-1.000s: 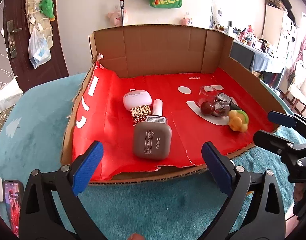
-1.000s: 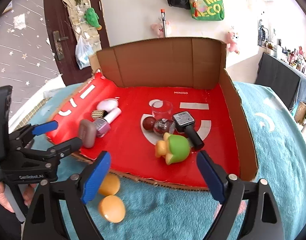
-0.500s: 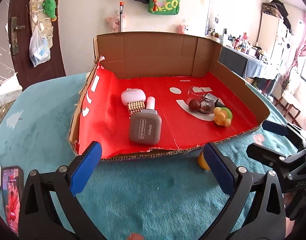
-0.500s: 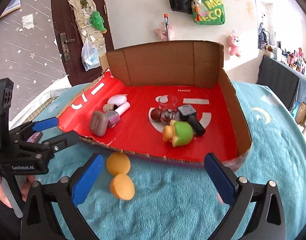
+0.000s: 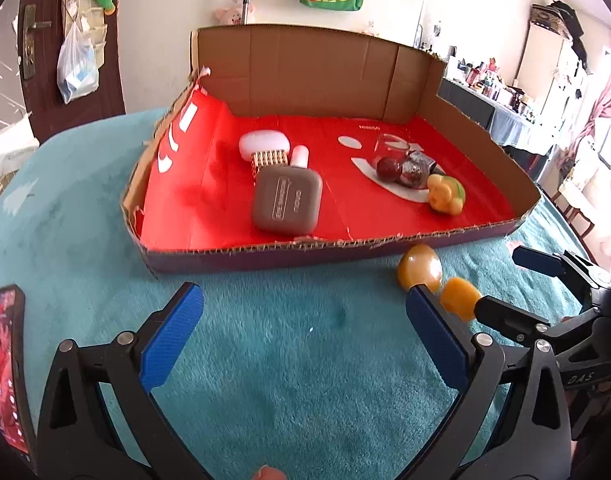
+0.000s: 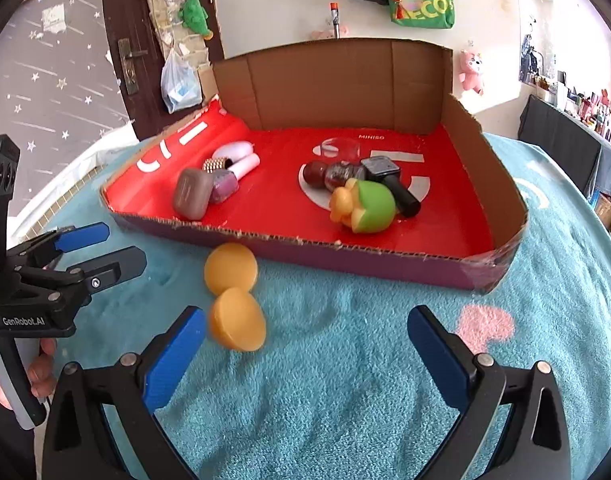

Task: Organize rigid objects
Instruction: 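Withdraw both tools from the box toward the orange fruit pieces on the blanket, then grasp the orange ball with the left tool while the right tool grasps the orange ring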

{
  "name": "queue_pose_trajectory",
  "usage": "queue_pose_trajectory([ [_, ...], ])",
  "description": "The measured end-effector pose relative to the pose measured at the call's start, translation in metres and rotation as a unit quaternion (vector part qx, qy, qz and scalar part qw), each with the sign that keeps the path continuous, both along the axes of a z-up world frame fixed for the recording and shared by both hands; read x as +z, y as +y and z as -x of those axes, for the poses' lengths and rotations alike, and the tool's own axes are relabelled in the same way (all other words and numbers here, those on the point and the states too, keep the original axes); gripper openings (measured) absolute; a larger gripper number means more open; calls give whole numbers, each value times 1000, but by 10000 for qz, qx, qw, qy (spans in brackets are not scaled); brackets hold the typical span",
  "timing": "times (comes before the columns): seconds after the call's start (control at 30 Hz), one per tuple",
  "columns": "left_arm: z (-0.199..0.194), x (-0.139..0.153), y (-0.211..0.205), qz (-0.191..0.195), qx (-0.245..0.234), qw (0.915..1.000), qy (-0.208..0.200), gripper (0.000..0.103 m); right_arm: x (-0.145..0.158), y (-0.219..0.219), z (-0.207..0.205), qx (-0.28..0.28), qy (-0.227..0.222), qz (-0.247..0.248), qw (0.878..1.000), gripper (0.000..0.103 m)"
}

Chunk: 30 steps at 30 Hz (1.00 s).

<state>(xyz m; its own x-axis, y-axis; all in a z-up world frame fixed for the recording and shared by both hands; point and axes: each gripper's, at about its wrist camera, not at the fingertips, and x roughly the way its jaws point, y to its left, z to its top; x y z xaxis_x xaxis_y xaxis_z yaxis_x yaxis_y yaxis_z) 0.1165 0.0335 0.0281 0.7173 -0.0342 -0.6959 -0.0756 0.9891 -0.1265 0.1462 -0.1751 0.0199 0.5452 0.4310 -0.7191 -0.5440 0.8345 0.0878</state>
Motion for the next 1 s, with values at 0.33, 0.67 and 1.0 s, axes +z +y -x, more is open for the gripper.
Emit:
queue_pose_trajectory([
  [0.33, -5, -9, -10, 42, -152, 9997, 180, 103, -10, 10, -1, 24, -22, 353, 9994, 103],
  [0.67, -22, -6, -29, -35, -393, 9989, 262, 103, -9, -6, -3, -205, -147, 739, 9969, 103],
  [1.0, -44, -19, -44, 178, -636, 9956, 668, 103, -6, -22, -5, -204, -146, 600, 9979, 103],
])
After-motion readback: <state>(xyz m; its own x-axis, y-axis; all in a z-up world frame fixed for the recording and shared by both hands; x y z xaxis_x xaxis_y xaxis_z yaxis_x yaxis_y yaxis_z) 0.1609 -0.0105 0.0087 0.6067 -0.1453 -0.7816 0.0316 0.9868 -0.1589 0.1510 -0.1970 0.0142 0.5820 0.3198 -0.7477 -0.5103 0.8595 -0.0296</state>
